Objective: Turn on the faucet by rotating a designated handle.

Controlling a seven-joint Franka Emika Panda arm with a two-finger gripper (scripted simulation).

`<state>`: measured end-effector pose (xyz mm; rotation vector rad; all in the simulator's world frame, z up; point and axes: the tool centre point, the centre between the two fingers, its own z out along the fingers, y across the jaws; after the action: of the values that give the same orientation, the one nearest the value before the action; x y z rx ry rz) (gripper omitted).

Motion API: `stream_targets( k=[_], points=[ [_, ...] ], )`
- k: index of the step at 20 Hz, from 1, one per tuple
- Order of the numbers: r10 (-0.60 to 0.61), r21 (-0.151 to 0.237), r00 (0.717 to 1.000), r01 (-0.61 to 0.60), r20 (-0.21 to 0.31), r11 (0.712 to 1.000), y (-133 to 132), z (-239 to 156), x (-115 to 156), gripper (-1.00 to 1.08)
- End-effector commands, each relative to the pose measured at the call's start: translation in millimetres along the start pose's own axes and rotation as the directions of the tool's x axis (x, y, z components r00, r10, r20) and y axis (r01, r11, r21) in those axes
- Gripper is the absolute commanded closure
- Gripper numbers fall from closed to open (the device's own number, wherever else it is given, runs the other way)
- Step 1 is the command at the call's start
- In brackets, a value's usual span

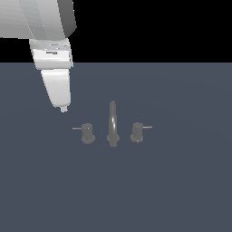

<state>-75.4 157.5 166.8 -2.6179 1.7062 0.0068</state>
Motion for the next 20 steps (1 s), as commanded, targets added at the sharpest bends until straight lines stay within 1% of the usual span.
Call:
stream_targets(
  k=[1, 8, 14, 20],
  points=[
    [0.042, -0.001, 0.999, -0.042, -0.002, 0.999, -8, 12, 4, 1.08],
    [0.171, -0.004, 0.985, -0.171, -0.01, 0.985, -32, 47, 18, 1.08],
    [0.273, -0.005, 0.962, -0.273, -0.015, 0.962, -49, 75, 32, 1.08],
    [0.349, -0.006, 0.937, -0.349, -0.018, 0.937, -62, 96, 45, 1.08]
  ],
)
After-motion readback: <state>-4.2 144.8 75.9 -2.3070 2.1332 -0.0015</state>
